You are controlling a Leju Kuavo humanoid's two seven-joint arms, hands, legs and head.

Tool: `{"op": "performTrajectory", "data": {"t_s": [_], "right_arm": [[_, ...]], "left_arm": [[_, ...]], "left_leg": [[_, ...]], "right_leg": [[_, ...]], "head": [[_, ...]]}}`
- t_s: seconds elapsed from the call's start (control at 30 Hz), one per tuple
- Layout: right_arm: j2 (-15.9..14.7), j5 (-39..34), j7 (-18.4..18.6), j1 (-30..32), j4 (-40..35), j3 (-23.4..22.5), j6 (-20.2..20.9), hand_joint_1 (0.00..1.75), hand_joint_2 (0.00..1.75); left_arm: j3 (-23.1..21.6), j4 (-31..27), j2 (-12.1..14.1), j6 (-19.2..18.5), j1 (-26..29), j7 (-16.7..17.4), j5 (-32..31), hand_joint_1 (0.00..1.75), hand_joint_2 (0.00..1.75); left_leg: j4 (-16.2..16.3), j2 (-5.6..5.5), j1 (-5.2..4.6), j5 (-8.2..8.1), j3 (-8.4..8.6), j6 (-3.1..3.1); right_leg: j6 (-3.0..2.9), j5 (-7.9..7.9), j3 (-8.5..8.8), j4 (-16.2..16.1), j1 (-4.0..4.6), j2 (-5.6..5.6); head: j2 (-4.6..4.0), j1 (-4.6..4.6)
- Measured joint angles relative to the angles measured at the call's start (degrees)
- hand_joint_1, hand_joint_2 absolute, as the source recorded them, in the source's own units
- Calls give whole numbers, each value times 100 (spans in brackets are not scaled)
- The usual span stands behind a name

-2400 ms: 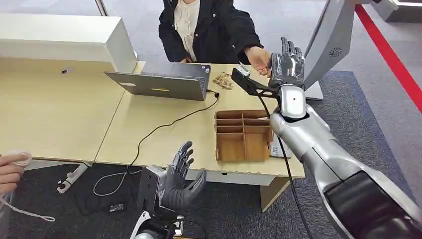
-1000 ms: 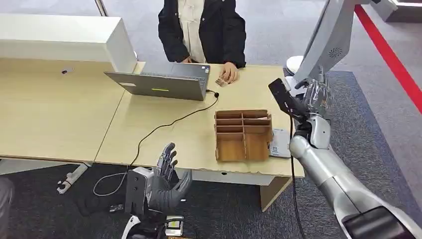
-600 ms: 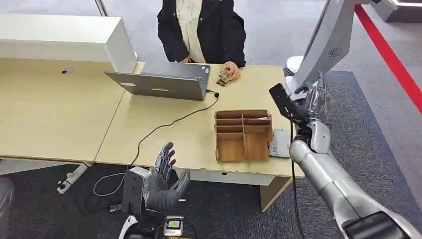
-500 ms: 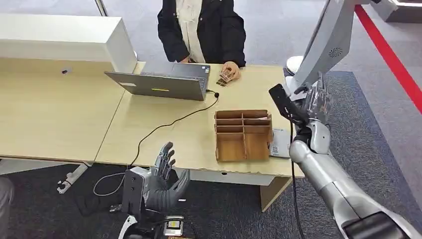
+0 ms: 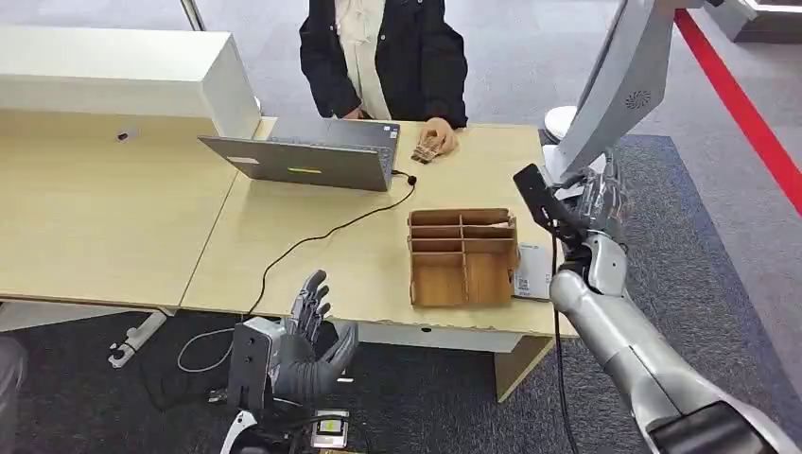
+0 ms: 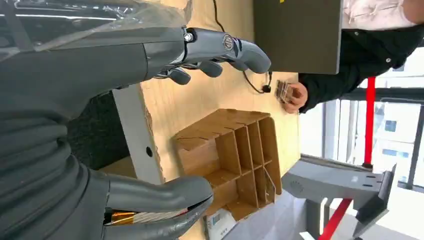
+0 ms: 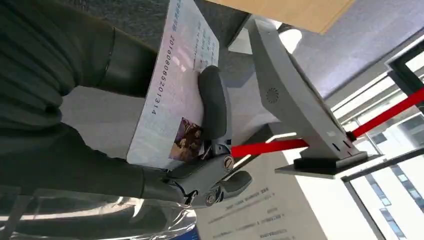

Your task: Pass the card to the sensor for recognition and then transmit it.

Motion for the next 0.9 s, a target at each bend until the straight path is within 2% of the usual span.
{"op": "performTrajectory", "data": {"t_s": [0.57, 0.9], "right_arm": [[-179, 26, 172, 300, 208, -164, 46, 175, 175], [-236, 55, 245, 583, 260, -210, 400, 175, 175]], "left_arm": [[0, -90, 70, -11, 64, 50, -15, 0, 175], [0, -120, 79, -120, 60, 92, 11, 0, 175]], "left_leg": [[0, 0, 0, 0, 0, 0], [0, 0, 0, 0, 0, 0]], "right_leg": [[0, 0, 1, 0, 0, 0], [0, 0, 1, 0, 0, 0]], "head": [[0, 0], [0, 0]]}}
